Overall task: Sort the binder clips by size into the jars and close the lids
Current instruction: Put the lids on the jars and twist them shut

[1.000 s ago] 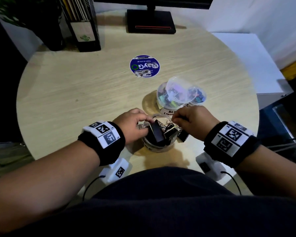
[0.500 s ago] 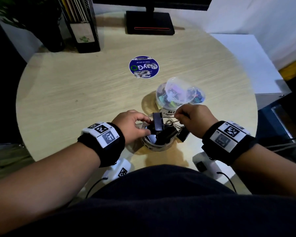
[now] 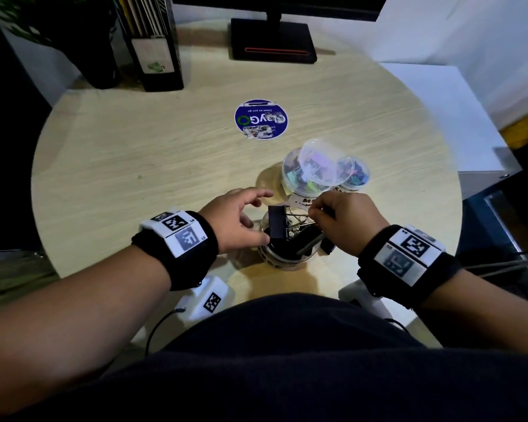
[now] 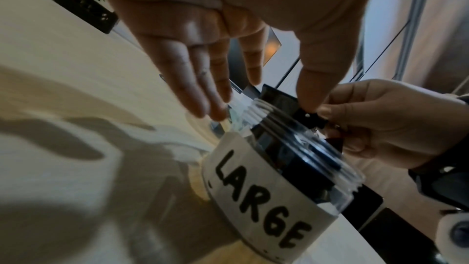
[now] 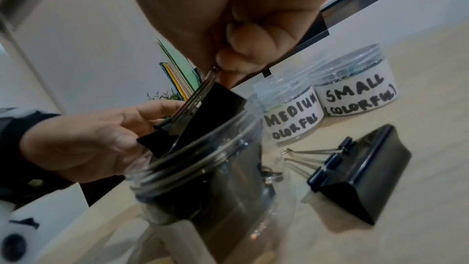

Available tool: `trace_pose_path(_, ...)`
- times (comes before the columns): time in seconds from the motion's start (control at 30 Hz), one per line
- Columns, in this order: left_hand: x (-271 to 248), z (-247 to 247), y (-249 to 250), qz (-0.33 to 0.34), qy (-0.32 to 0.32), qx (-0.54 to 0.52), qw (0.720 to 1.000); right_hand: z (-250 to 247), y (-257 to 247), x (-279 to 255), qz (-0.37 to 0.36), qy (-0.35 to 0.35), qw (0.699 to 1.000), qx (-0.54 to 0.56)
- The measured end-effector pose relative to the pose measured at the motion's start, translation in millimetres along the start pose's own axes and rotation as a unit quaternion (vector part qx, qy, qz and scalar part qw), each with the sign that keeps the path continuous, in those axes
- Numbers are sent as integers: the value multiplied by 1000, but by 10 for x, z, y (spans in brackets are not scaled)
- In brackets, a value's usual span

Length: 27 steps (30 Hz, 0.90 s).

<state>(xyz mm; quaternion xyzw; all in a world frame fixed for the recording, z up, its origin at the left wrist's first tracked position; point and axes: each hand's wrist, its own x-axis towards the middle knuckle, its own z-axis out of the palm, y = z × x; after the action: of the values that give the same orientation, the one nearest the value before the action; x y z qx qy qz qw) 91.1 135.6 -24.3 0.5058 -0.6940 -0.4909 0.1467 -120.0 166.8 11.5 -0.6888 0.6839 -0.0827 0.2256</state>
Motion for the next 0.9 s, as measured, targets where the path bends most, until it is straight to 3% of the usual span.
trace_pose_path(0.13,19,-8,25,45,-28,63,997,9,23,-28,-18,-21,998,-50)
trace_pose_path(0.27,93,68,50,93,-35,198,975,1,25,-22,-38,-17,998,-52)
trace_pose_path(0.4,129,106,45,59,-27,226,972,15,15,-66,-48,-36,998,-14)
trace_pose_path(0.53,87,121,7,44,-54,288,955,126,48,-137,-42,-53,996,-59)
trace_pose_path(0.7,39,194,-59,19,-82,310,947,230,21,-163,-47,-3,996,-79)
trace_pose_path(0.9,42,191,-83,5,-56,286,957,156,6,-43,-33,6,999,-35)
